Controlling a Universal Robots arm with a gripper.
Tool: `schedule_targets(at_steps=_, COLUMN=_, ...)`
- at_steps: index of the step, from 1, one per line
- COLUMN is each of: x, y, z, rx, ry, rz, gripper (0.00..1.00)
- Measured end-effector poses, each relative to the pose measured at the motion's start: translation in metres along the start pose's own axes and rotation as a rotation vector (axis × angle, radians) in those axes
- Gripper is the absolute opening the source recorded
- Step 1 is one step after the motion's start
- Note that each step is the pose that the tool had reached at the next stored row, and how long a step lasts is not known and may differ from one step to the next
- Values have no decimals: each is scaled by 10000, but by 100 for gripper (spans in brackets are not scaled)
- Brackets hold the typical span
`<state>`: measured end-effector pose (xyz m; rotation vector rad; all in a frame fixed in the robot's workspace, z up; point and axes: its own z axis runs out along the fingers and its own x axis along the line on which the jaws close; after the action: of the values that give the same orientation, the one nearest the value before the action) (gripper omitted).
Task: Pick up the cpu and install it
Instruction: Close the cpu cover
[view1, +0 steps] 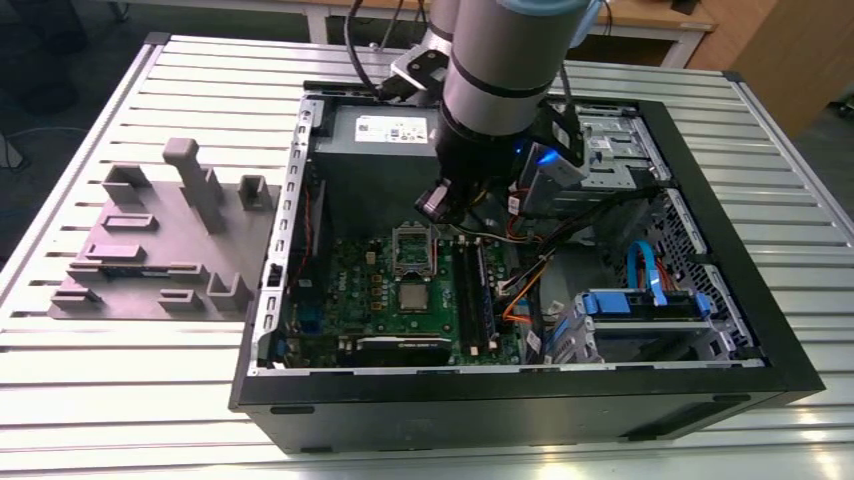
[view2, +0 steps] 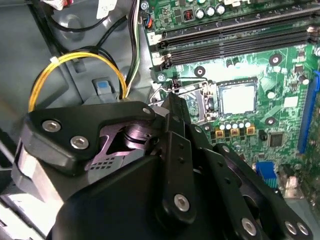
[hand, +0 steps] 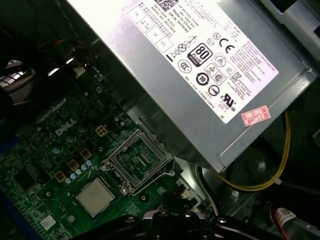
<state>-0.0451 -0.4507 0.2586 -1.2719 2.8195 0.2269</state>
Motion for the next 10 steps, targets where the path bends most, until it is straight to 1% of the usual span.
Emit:
schedule_targets(at_steps=2, x=-1, y=-5, z=18, rx=-16, ry=19, rz=-158, gripper=11)
schedule_targets(at_steps=6, x=-16, y=-34, z=65, rx=-46, ry=-6, rz=-199, gripper=11)
schedule_targets(at_steps=10, x=-38, y=-72, z=130, rx=-56, ry=-16, rz=-207, gripper=11)
